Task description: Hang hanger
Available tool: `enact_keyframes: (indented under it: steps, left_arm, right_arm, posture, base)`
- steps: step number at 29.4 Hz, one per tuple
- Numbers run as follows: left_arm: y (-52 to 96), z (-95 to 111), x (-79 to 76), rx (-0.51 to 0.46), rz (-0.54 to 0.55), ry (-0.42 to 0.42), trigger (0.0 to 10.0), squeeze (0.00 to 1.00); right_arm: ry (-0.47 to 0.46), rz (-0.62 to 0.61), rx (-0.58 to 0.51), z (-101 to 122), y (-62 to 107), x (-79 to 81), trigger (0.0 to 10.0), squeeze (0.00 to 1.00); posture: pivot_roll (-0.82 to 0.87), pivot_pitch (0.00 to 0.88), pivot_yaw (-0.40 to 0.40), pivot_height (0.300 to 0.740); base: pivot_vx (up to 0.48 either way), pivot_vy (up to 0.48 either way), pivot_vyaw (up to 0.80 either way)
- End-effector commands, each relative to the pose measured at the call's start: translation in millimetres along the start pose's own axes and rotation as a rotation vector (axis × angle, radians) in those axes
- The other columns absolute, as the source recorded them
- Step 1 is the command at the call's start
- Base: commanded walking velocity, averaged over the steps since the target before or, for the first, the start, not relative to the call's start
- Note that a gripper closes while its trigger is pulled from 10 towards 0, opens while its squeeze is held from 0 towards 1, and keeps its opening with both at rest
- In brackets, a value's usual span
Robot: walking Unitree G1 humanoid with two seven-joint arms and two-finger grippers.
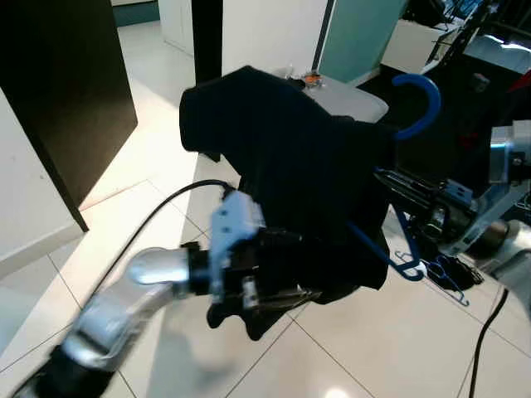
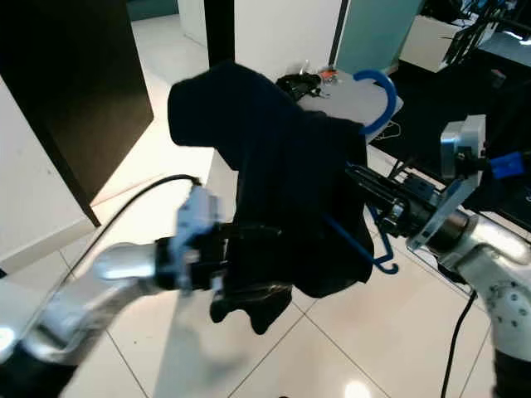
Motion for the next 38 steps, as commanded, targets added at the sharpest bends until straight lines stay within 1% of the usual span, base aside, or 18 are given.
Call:
enact_keyframes:
  steps: [1,2,4,5,8,10,11,12,14,15,17,23,24,25,27,30,35,38]
  left_arm:
    - [10.8,2.4,-7.4,0.023,-0.053,0.02,10.0,1.0]
    - [30.2,12.0,-6.4,0.036,-0.065,0.012,10.0,1.0]
    - [54.6,33.9,3.4,0.02,-0.016,-0.049,10.0,1.0]
    - [54.6,33.9,3.4,0.02,-0.016,-0.049,10.0,1.0]
    - [66.8,51.1,13.6,0.001,0.049,-0.118,10.0,1.0]
    - [74.9,68.2,25.7,-0.012,0.123,-0.21,10.0,1.0]
    - [74.9,68.2,25.7,-0.012,0.123,-0.21,10.0,1.0]
    - [76.6,80.2,33.6,-0.027,0.166,-0.257,10.0,0.85]
    - [76.6,80.2,33.6,-0.027,0.166,-0.257,10.0,0.85]
    - [75.2,88.8,35.7,-0.034,0.163,-0.284,10.0,0.0]
    - [70.3,96.8,34.6,-0.024,0.122,-0.293,10.0,0.0]
    - [66.5,95.8,29.5,0.025,0.057,-0.301,10.0,0.0]
    - [62.1,92.1,29.1,0.107,0.007,-0.323,10.0,0.0]
    - [60.9,90.5,29.5,0.139,-0.006,-0.331,10.0,0.0]
    - [60.2,89.6,30.5,0.158,-0.014,-0.337,10.0,0.0]
    - [53.9,84.9,34.3,0.239,-0.027,-0.358,10.0,0.0]
    - [39.0,86.7,39.8,0.225,-0.012,-0.385,10.0,0.0]
    - [37.5,87.8,40.5,0.219,-0.009,-0.389,10.0,0.0]
  right_arm:
    - [0.048,-0.007,-0.012,6.5,6.2,-4.6,10.0,0.0]
    - [0.082,-0.007,0.039,3.4,15.6,-10.2,10.0,0.0]
    - [0.127,0.018,0.114,0.7,30.6,-15.3,10.0,0.0]
    - [0.127,0.018,0.114,0.7,30.6,-15.3,10.0,0.0]
    - [0.141,0.076,0.161,-0.6,40.5,-12.5,10.0,0.0]
    - [0.145,0.152,0.207,-2.9,46.8,-6.0,10.0,0.0]
    - [0.145,0.152,0.207,-2.9,46.8,-6.0,10.0,0.0]
    - [0.147,0.191,0.223,-3.7,47.3,-2.6,10.0,0.0]
    - [0.147,0.191,0.223,-3.7,47.3,-2.6,10.0,0.0]
    - [0.151,0.226,0.229,-4.3,44.7,1.2,10.0,0.0]
    - [0.162,0.284,0.225,-5.2,38.0,8.7,10.0,0.0]
    - [0.178,0.335,0.209,-5.0,31.4,14.3,10.0,0.0]
    - [0.196,0.394,0.177,-2.4,20.7,22.3,10.0,0.0]
    - [0.202,0.414,0.166,-1.3,16.9,25.2,10.0,0.0]
    - [0.207,0.429,0.16,-0.7,15.2,26.8,10.0,0.0]
    - [0.23,0.46,0.136,3.9,8.6,30.4,10.0,0.0]
    - [0.242,0.514,0.124,3.6,-1.0,40.4,10.0,0.0]
    - [0.242,0.522,0.121,3.3,-2.6,42.3,10.0,0.0]
  posture:
    - [0.07,0.128,-0.076,0.74]
    - [0.08,0.127,-0.077,0.74]
    - [0.08,0.128,-0.077,0.74]
    - [0.08,0.128,-0.077,0.74]
    - [0.08,0.123,-0.077,0.74]
    - [0.08,0.116,-0.074,0.74]
    - [0.08,0.116,-0.074,0.74]
    - [0.08,0.113,-0.073,0.74]
    - [0.08,0.113,-0.073,0.74]
    - [0.08,0.107,-0.07,0.74]
    - [0.08,0.101,-0.067,0.74]
    - [0.09,0.096,-0.064,0.74]
    - [0.1,0.085,-0.057,0.74]
    - [0.1,0.083,-0.055,0.74]
    - [0.1,0.083,-0.055,0.74]
    - [0.1,0.081,-0.05,0.74]
    - [0.1,0.081,-0.043,0.74]
    - [0.1,0.081,-0.043,0.74]
  base:
    - [0.0,0.0,0.0]
    - [0.0,0.0,0.0]
    - [0.0,0.0,0.0]
    - [0.0,0.0,0.0]
    - [0.0,0.0,0.0]
    - [0.0,0.0,0.0]
    - [0.0,0.0,0.0]
    - [0.0,0.0,0.0]
    - [0.0,0.0,0.0]
    - [0.0,0.0,0.0]
    - [0.0,0.0,0.0]
    - [0.0,0.0,0.0]
    - [0.0,0.0,0.0]
    - [0.0,0.0,0.0]
    - [0.0,0.0,0.0]
    - [0.0,0.0,0.0]
    - [0.0,0.0,0.0]
    - [0.0,0.0,0.0]
Point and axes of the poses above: a point about 5 cm out from each wrist's last joint towards the gripper, its own y axis pointing back from the gripper into the wrist, its own z axis along the axis of the wrist's last joint, x = y × z, the point moved 3 cm from there along -y, pointing out of the wrist towards the gripper, and after that the axes turned 14 degrees about y, right-handed, at the moved point
